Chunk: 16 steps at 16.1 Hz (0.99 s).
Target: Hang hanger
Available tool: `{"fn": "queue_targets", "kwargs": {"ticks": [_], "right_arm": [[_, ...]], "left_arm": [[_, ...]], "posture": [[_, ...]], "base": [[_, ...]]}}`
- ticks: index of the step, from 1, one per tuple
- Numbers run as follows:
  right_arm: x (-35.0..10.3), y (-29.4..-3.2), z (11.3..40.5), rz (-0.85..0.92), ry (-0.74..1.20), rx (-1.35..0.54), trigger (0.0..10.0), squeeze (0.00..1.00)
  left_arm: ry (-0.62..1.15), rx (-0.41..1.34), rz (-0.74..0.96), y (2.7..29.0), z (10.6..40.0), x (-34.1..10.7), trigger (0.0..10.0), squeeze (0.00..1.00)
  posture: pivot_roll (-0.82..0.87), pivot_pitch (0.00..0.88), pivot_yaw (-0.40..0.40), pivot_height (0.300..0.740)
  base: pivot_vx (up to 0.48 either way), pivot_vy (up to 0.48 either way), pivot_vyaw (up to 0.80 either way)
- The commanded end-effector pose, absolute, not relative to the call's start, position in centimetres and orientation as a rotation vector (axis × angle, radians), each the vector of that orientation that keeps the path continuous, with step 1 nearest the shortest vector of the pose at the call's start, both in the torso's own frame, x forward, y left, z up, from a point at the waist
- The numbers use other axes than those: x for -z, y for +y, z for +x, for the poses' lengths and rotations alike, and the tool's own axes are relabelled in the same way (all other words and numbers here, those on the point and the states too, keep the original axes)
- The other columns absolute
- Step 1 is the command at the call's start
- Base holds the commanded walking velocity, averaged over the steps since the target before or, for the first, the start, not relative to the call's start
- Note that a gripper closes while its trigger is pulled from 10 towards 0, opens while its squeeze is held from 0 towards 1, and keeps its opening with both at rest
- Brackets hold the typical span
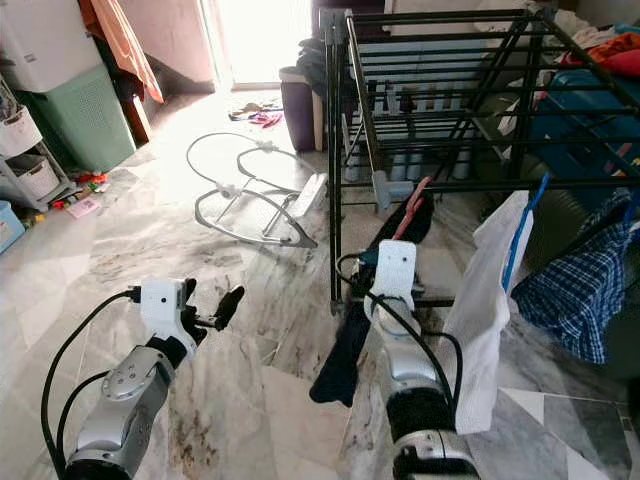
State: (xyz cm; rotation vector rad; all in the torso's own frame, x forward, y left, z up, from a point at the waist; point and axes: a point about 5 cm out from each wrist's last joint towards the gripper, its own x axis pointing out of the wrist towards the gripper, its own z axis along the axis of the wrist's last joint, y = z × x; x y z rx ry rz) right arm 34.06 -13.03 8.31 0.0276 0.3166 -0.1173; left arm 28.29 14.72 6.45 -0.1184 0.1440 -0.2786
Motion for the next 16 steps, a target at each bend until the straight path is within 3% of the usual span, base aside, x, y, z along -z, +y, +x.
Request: {"fn": "queue_targets", "kwargs": {"ticks": [1, 3, 6, 9, 16], "right_arm": [[-9.2, -13.5, 35.1, 0.013, 0.304, 0.136, 10.0, 0.00], [-9.9, -14.6, 36.3, -0.003, 0.304, 0.151, 10.0, 0.00], [-9.2, -14.2, 36.4, -0.003, 0.371, 0.119, 10.0, 0.00], [-6.8, -13.8, 35.0, -0.047, 0.466, 0.091, 10.0, 0.00], [-4.6, -16.6, 33.2, -0.057, 0.506, 0.178, 10.0, 0.00]], "left_arm": [[0.161, 0.299, -0.110, 14.7, 28.2, -6.3, 10.0, 0.00], [0.176, 0.311, -0.115, 14.3, 28.0, -6.1, 10.0, 0.00], [0.195, 0.336, -0.134, 13.8, 27.5, -5.8, 10.0, 0.00], [0.200, 0.360, -0.149, 13.6, 27.5, -5.8, 10.0, 0.00], [0.171, 0.399, -0.178, 13.3, 27.9, -6.4, 10.0, 0.00]], "posture": [[-0.13, 0.012, 0.037, 0.740], [-0.13, 0.011, 0.035, 0.740], [-0.12, 0.007, 0.028, 0.740], [-0.11, 0.005, 0.025, 0.740], [-0.15, 0.000, 0.033, 0.740]], "base": [[0.000, 0.000, 0.00], [0.000, 0.000, 0.00], [0.000, 0.000, 0.00], [0.000, 0.000, 0.00], [0.149, 0.000, 0.00]]}}
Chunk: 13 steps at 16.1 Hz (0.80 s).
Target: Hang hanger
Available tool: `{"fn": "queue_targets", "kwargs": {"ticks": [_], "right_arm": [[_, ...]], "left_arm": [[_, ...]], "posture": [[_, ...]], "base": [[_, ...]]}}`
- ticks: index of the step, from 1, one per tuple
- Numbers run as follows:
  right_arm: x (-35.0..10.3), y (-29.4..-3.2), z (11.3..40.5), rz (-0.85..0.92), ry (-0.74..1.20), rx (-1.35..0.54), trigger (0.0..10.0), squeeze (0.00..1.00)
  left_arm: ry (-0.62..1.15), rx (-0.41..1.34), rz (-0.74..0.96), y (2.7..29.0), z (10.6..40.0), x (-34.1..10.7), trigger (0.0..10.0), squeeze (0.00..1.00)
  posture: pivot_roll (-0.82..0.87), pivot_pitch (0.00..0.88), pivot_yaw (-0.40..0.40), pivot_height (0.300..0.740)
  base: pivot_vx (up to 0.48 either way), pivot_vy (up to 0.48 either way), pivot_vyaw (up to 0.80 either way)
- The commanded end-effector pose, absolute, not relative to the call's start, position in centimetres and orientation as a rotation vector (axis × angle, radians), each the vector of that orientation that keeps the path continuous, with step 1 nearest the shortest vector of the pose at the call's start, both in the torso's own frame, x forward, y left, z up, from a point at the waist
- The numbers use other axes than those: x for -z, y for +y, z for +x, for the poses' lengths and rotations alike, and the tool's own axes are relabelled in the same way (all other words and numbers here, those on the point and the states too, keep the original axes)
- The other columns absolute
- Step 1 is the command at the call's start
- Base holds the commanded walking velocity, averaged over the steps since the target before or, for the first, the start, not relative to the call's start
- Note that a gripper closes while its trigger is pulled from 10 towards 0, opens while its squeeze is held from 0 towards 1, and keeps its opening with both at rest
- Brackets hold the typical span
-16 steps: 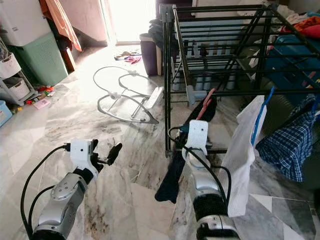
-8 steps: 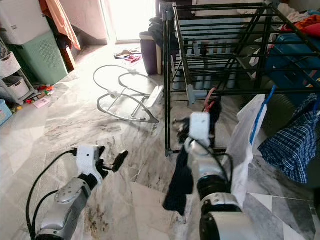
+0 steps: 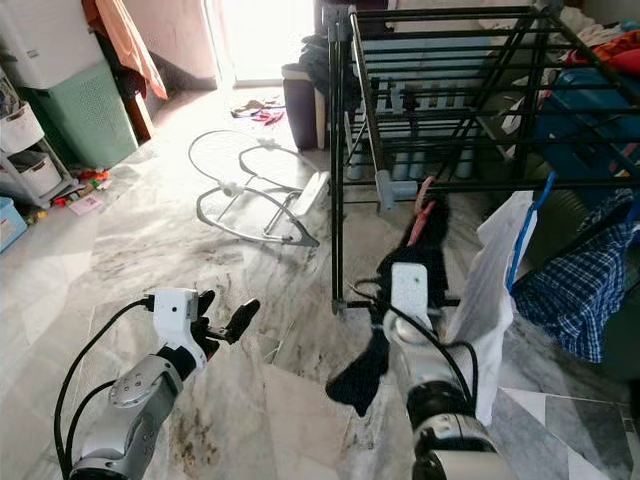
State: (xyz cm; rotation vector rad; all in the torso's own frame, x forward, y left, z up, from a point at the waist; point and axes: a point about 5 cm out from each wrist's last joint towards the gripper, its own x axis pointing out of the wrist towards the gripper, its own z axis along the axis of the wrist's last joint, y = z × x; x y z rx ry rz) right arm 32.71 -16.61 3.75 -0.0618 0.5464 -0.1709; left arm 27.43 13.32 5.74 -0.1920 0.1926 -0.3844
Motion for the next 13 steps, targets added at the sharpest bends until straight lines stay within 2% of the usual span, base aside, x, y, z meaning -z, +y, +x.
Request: {"fn": "queue_targets", "kwargs": {"ticks": [1, 5, 12, 13], "right_arm": [[-4.7, -16.7, 33.2, -0.057, 0.498, 0.182, 10.0, 0.00], [-5.8, -16.2, 32.3, -0.095, 0.362, 0.126, 10.0, 0.00], [-7.7, -16.8, 33.2, -0.156, 0.289, 0.156, 10.0, 0.00], [-7.9, -16.9, 33.2, -0.160, 0.287, 0.172, 10.0, 0.00]], "left_arm": [[0.171, 0.400, -0.179, 13.2, 27.9, -6.4, 10.0, 0.00], [0.158, 0.411, -0.183, 13.0, 28.0, -6.7, 10.0, 0.00], [0.163, 0.423, -0.180, 12.7, 27.9, -6.5, 10.0, 0.00], [0.169, 0.416, -0.182, 12.7, 27.9, -6.5, 10.0, 0.00]], "posture": [[-0.15, 0.000, 0.033, 0.740], [-0.15, 0.000, 0.030, 0.740], [-0.15, 0.000, 0.030, 0.740], [-0.15, 0.000, 0.029, 0.740]], "base": [[0.270, 0.000, 0.00], [0.318, 0.000, 0.00], [0.324, 0.000, 0.00], [0.000, 0.000, 0.00]]}}
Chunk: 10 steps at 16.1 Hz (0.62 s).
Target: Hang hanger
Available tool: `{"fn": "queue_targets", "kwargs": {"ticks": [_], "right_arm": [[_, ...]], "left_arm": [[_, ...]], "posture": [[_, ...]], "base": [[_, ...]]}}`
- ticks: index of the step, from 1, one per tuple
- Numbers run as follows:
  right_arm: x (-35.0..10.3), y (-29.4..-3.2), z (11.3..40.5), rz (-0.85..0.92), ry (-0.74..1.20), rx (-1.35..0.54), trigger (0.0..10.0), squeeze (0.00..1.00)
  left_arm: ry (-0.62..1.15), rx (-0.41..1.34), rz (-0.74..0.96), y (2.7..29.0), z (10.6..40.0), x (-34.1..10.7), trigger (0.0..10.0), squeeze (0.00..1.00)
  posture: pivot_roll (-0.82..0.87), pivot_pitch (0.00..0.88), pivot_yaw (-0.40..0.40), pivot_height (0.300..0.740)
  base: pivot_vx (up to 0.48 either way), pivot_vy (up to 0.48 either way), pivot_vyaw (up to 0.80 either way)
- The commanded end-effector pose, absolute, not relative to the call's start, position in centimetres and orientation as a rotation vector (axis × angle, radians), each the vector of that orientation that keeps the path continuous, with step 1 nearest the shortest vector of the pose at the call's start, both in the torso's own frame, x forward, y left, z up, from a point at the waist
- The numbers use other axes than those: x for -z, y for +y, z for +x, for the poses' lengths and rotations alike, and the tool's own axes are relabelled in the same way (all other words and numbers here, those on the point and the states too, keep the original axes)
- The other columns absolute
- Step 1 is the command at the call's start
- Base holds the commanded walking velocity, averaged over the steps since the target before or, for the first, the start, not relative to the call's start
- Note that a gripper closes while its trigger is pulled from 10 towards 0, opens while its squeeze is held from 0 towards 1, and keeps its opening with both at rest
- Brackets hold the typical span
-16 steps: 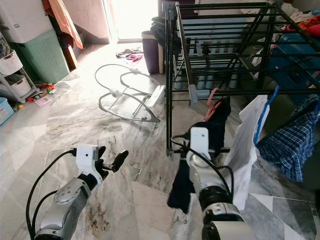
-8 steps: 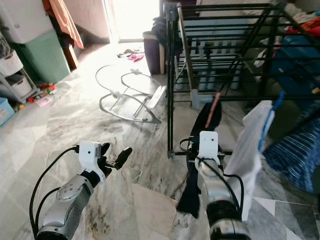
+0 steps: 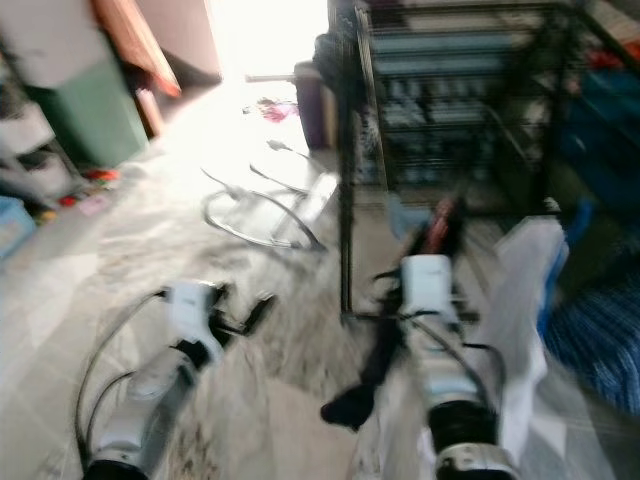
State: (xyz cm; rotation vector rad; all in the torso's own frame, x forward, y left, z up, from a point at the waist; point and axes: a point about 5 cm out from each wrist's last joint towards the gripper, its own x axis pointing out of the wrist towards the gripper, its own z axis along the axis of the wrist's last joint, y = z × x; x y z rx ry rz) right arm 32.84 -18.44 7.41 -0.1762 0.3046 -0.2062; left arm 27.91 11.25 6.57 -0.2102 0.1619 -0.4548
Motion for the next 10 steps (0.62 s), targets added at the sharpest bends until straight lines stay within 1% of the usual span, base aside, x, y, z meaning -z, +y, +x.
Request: {"fn": "queue_targets", "kwargs": {"ticks": [1, 6, 8, 10], "right_arm": [[-8.0, -17.0, 33.2, -0.161, 0.290, 0.185, 10.0, 0.00], [-8.0, -16.9, 33.2, -0.138, 0.299, 0.187, 10.0, 0.00], [-8.5, -17.1, 33.7, -0.140, 0.291, 0.202, 10.0, 0.00], [-9.4, -16.6, 34.7, -0.139, 0.282, 0.208, 10.0, 0.00]], "left_arm": [[0.172, 0.412, -0.183, 12.7, 27.7, -6.4, 10.0, 0.00], [0.176, 0.406, -0.182, 12.8, 27.5, -6.2, 10.0, 0.00], [0.181, 0.414, -0.177, 12.7, 27.5, -6.1, 10.0, 0.00], [0.185, 0.421, -0.174, 12.6, 27.6, -6.1, 10.0, 0.00]], "posture": [[-0.14, 0.000, 0.028, 0.740], [-0.14, 0.000, 0.030, 0.740], [-0.15, 0.000, 0.032, 0.740], [-0.15, 0.000, 0.038, 0.740]], "base": [[0.000, 0.000, 0.00], [0.000, 0.000, 0.00], [0.000, 0.000, 0.00], [0.000, 0.000, 0.00]]}}
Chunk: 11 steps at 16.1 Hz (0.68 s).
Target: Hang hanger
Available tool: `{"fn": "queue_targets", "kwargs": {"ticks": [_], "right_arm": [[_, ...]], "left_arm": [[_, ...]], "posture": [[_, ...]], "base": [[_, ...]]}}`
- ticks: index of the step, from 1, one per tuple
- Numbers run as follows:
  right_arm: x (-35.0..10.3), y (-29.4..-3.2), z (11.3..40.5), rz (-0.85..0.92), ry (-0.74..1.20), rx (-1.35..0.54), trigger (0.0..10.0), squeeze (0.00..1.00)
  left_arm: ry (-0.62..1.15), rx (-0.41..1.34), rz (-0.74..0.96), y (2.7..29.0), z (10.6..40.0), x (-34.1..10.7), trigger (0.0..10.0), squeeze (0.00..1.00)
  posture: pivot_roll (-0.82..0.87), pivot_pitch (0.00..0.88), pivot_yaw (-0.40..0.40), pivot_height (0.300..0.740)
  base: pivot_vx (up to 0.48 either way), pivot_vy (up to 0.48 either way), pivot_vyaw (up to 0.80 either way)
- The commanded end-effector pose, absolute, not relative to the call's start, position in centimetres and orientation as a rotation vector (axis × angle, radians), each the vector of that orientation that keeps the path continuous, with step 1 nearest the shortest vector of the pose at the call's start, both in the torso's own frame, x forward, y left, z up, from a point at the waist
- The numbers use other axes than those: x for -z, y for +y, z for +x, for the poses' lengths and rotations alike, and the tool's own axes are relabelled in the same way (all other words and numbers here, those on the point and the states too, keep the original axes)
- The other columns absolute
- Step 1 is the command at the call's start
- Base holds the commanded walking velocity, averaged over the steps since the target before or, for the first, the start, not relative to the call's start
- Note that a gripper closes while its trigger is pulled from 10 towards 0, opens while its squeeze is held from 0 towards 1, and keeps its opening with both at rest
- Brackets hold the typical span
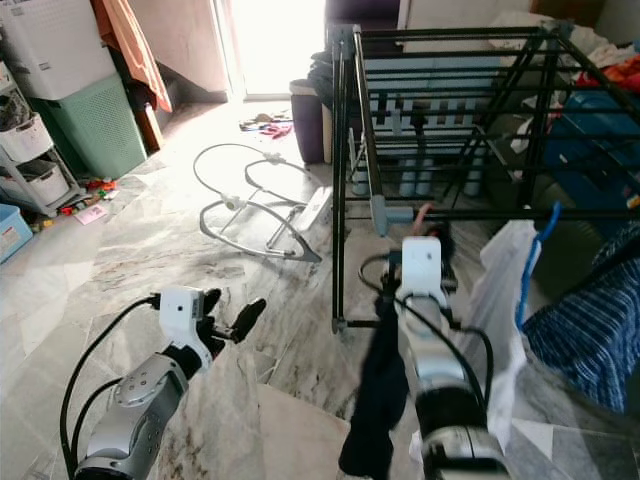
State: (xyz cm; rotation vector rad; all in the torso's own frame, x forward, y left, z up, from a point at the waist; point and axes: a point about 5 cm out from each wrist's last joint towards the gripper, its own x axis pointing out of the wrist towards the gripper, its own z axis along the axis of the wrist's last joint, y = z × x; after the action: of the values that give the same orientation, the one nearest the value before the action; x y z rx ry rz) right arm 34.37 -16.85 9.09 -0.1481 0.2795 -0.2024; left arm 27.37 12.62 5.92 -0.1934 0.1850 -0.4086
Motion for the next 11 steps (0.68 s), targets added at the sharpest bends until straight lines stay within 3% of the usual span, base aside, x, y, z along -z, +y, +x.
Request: {"fn": "queue_targets", "kwargs": {"ticks": [1, 9, 10, 11], "right_arm": [[-9.4, -16.5, 34.7, -0.138, 0.283, 0.206, 10.0, 0.00], [-9.8, -14.2, 36.9, -0.051, 0.357, 0.109, 10.0, 0.00], [-9.7, -14.1, 37.0, -0.046, 0.363, 0.108, 7.7, 0.00], [-9.7, -14.1, 37.0, -0.048, 0.372, 0.120, 3.9, 0.00]], "left_arm": [[0.185, 0.422, -0.174, 12.6, 27.6, -6.1, 10.0, 0.00], [0.203, 0.429, -0.171, 12.2, 27.4, -5.9, 10.0, 0.00], [0.204, 0.429, -0.171, 12.2, 27.4, -5.8, 10.0, 0.00], [0.205, 0.429, -0.171, 12.2, 27.4, -5.8, 10.0, 0.00]], "posture": [[-0.15, 0.000, 0.038, 0.740], [-0.14, 0.000, 0.035, 0.740], [-0.14, 0.000, 0.034, 0.740], [-0.13, 0.000, 0.032, 0.740]], "base": [[0.000, 0.000, 0.00], [0.000, 0.000, 0.00], [0.000, 0.000, 0.00], [0.000, 0.000, 0.00]]}}
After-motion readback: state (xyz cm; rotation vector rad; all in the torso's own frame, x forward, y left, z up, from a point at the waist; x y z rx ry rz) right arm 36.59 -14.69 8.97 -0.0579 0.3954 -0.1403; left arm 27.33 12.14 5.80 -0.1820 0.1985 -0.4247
